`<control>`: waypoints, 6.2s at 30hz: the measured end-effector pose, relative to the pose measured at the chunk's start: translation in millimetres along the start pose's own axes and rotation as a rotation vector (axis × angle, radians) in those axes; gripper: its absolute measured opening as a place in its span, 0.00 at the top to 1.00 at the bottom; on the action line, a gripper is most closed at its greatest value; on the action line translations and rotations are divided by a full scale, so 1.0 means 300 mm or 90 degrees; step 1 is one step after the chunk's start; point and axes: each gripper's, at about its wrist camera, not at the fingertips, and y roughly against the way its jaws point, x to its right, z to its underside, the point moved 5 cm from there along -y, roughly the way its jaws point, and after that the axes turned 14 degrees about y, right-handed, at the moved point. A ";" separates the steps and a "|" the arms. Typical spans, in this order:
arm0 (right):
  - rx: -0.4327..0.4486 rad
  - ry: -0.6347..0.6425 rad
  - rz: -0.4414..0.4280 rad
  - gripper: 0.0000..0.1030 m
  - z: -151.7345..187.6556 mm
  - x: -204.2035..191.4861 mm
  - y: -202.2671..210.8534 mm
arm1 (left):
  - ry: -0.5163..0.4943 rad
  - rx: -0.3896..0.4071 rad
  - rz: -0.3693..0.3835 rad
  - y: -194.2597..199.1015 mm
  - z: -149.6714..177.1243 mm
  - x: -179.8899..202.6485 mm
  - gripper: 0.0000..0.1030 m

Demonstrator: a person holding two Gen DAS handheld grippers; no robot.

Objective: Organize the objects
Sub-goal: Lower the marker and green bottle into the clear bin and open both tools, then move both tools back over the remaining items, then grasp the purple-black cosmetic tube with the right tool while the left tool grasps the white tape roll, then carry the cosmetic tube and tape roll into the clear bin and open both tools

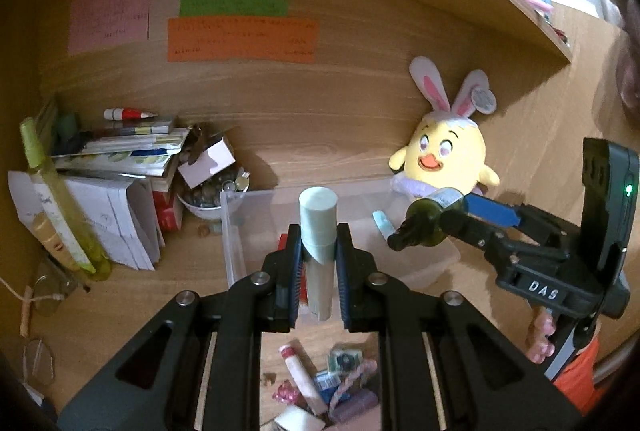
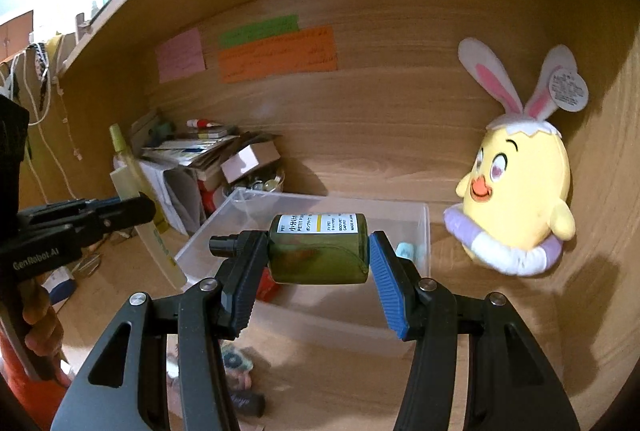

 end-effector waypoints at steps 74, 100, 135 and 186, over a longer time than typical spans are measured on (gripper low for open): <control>-0.077 0.064 0.032 0.32 0.090 -0.087 -0.025 | -0.001 -0.044 -0.069 -0.069 0.128 -0.068 0.42; -0.164 0.019 -0.055 0.23 0.338 -0.276 -0.035 | 0.004 -0.111 -0.104 0.024 0.404 -0.212 0.25; -0.235 0.012 -0.058 0.06 0.381 -0.466 -0.142 | 0.030 -0.112 -0.004 0.068 0.444 -0.308 0.65; -0.059 0.019 0.050 0.14 0.053 -0.061 -0.038 | 0.033 0.007 -0.025 -0.033 0.073 -0.092 0.65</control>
